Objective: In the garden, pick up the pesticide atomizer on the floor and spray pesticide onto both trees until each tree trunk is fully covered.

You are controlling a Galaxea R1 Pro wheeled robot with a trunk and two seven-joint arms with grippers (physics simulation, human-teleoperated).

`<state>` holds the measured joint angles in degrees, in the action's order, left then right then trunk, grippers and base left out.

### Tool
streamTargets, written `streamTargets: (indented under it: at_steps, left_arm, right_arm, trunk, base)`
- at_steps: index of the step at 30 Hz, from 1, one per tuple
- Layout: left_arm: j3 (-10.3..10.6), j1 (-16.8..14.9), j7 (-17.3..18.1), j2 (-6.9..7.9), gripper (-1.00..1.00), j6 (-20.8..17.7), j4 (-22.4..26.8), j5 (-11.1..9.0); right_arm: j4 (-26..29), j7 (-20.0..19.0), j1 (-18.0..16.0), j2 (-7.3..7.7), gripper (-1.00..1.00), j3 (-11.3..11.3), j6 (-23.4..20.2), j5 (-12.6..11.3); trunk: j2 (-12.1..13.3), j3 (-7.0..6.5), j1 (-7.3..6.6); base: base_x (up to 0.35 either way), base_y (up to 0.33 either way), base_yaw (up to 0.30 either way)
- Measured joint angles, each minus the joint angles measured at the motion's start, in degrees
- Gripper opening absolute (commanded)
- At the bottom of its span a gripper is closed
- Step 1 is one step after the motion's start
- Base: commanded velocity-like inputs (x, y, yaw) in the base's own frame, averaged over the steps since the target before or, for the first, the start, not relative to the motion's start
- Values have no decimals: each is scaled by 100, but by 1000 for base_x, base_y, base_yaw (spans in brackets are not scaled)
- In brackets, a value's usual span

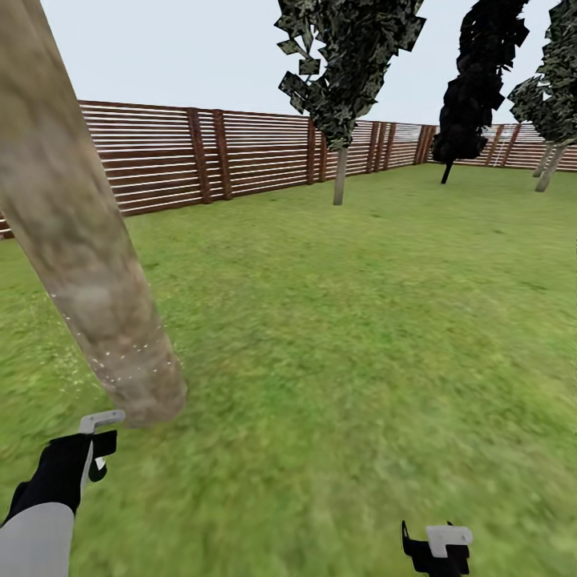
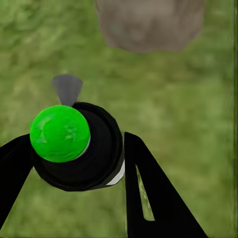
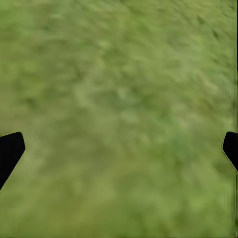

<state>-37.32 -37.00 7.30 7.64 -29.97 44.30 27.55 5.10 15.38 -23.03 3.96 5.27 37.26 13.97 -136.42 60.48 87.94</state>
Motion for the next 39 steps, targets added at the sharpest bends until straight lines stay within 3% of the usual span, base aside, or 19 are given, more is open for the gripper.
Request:
streamTargets:
  at_steps: [12,29,39]
  left_arm:
    - [31,0,7,-229,-100,8,12,24]
    - [31,0,9,-236,-100,1,17,30]
    - [31,0,9,-245,-100,0,17,31]
  right_arm:
    - [0,0,0,0,100,0,-3,0]
    - [0,0,0,1,100,0,-1,0]
    - [-9,8,0,9,100,7,0,0]
  trunk:
    - [0,0,0]
    - [0,0,0]
    - [0,0,0]
  base:
    - [48,-273,188]
    - [46,-273,275]
    - [169,-247,33]
